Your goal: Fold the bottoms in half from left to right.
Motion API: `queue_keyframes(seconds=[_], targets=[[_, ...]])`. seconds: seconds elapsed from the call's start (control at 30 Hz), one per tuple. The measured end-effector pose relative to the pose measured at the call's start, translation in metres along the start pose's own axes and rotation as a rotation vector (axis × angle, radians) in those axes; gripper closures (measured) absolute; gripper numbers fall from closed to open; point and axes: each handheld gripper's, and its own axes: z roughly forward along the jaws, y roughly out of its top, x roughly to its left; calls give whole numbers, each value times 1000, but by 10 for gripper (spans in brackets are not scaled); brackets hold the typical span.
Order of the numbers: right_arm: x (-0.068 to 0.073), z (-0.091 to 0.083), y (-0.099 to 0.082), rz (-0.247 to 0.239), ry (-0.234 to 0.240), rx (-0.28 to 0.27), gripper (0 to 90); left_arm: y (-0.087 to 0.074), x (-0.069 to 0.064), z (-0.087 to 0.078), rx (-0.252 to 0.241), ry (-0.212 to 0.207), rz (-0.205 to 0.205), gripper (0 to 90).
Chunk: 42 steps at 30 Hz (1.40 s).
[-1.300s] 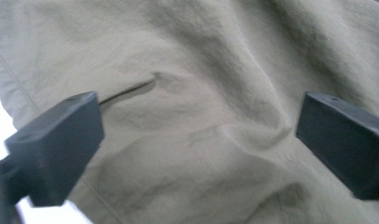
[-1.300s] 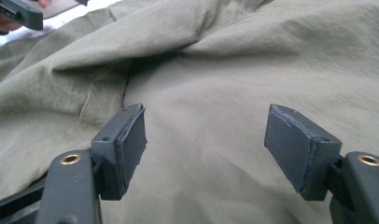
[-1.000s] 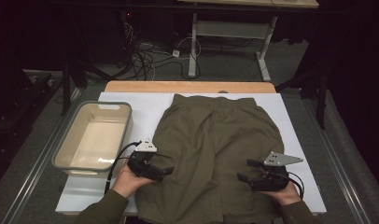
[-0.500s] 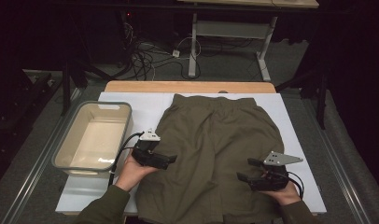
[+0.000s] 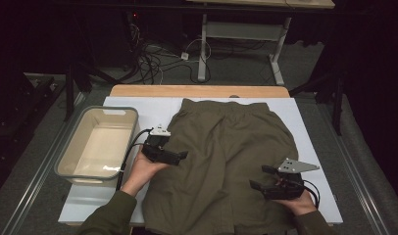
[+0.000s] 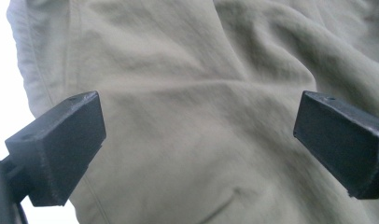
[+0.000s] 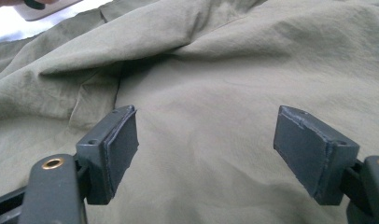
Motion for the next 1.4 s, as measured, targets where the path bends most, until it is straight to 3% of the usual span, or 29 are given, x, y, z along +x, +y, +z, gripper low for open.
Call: queue_keyframes(seconds=[0.57,0.93,1.4], targets=[[-1,0,0,2,-12,-8,210,18,21,24,35,46,-28,50],[-2,0,-1,3,-16,-11,199,34,34,41,40,97,-27,137],[-2,1,-1,3,-9,-4,199,50,61,54,40,137,-67,241]])
